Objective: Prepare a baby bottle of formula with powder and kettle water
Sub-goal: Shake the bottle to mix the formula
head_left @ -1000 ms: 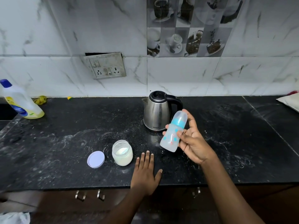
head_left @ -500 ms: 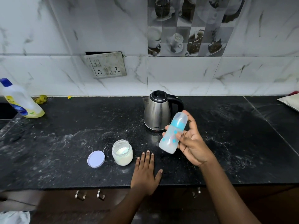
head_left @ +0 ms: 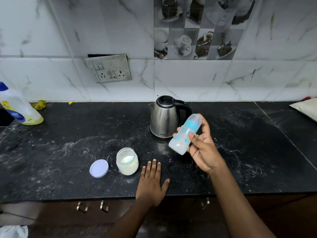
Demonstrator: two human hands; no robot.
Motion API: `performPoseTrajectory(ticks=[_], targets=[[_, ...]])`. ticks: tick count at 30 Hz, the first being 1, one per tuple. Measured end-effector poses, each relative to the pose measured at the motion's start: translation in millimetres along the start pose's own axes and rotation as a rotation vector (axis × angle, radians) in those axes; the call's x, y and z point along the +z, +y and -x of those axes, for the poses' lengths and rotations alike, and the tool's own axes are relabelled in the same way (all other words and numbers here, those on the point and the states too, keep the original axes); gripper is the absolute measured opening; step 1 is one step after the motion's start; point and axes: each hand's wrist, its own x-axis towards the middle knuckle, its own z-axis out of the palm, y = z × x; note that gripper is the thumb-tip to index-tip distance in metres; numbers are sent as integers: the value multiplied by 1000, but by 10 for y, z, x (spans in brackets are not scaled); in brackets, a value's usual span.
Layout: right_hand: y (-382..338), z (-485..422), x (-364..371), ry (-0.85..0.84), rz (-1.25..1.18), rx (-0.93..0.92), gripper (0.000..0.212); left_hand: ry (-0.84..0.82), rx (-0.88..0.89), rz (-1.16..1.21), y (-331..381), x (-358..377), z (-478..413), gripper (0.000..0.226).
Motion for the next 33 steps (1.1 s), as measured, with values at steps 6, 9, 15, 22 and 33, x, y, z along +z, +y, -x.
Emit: performPoseTrajectory(ticks=[6,9,15,22,33], targets=[[23,-14,32,3,-8,3,80,-8,-4,-11,-2,-10,-2,89],[9,-31,10,-14,28,22,84,-21,-7,-16,6,-17,-3,89],[33,-46,7,17,-29,16,79,-14,-6,-4,14,-25,10,89],[27,-24,28,27,19,5,78,-10,-3,-13,12,-21,14,89],[76,31,53,75,2,-3,78,-9,-2,-12,9,-46,17,88]])
